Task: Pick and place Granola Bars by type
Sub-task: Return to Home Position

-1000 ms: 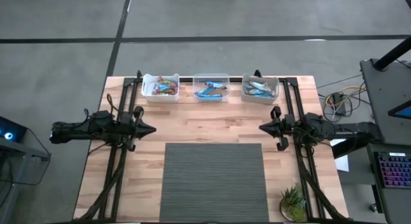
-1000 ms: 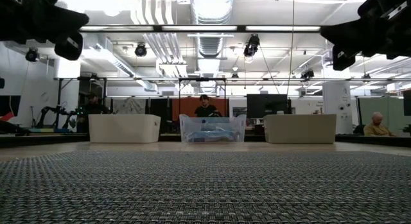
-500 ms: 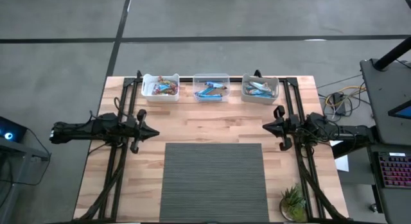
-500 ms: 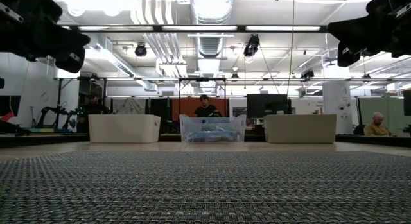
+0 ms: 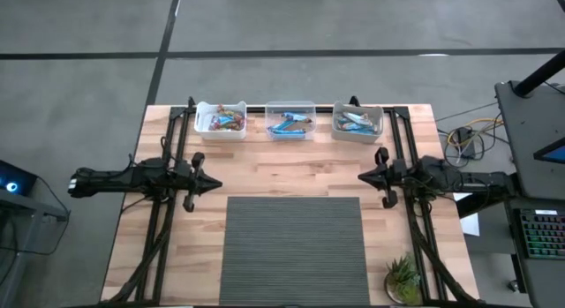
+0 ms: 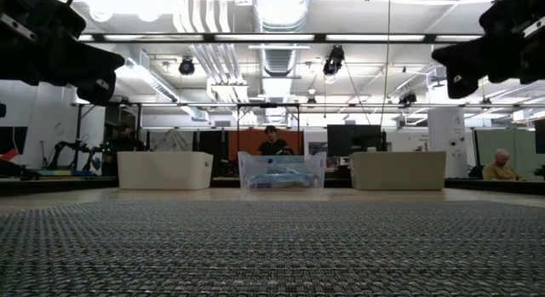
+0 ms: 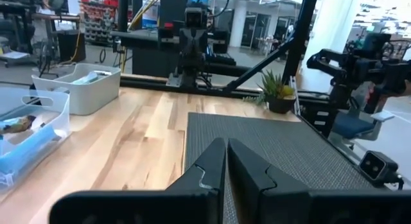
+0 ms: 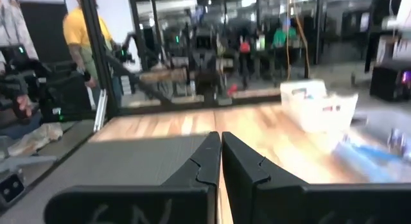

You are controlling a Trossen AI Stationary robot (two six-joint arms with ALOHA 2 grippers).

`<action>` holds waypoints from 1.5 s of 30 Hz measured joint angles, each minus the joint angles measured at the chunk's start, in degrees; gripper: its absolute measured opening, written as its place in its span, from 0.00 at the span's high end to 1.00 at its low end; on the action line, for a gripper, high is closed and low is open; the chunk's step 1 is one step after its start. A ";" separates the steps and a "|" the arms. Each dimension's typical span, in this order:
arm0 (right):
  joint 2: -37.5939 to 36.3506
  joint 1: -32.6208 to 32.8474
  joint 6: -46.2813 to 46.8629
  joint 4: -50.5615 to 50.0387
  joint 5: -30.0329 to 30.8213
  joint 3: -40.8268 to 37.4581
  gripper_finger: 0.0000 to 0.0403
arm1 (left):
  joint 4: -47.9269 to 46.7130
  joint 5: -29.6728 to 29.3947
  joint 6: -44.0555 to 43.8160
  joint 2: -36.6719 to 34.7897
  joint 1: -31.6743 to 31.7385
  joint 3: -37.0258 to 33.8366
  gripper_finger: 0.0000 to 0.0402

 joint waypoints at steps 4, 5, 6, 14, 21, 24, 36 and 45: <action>1.15 0.00 2.96 -2.23 0.00 -0.06 0.98 | -0.02 -0.30 1.13 0.00 0.00 -0.03 0.99; 1.31 0.01 3.12 -2.09 0.00 -0.06 0.98 | -0.04 -0.30 1.14 0.00 0.00 -0.03 0.99; 1.48 0.00 3.08 -2.11 0.00 -0.06 0.98 | -0.04 -0.35 1.14 0.07 0.00 -0.03 0.99; 3.33 0.02 -2.95 -4.10 0.20 -0.04 0.98 | 0.76 -2.22 -0.59 0.13 0.00 -0.25 0.99; 4.93 0.00 -2.12 -4.10 0.18 -0.04 0.98 | 0.81 -2.24 -0.15 0.22 0.00 -0.25 0.99; 4.94 0.02 -1.37 -4.10 0.17 -0.04 0.98 | 0.83 -2.22 -0.13 0.22 0.00 -0.25 0.99; 4.94 0.02 -1.23 -4.10 0.17 -0.04 0.98 | 0.87 -2.22 -0.10 0.22 0.00 -0.25 0.99; 4.94 0.02 -1.21 -4.10 0.17 -0.04 0.98 | 0.90 -2.20 -0.06 0.22 0.00 -0.25 0.99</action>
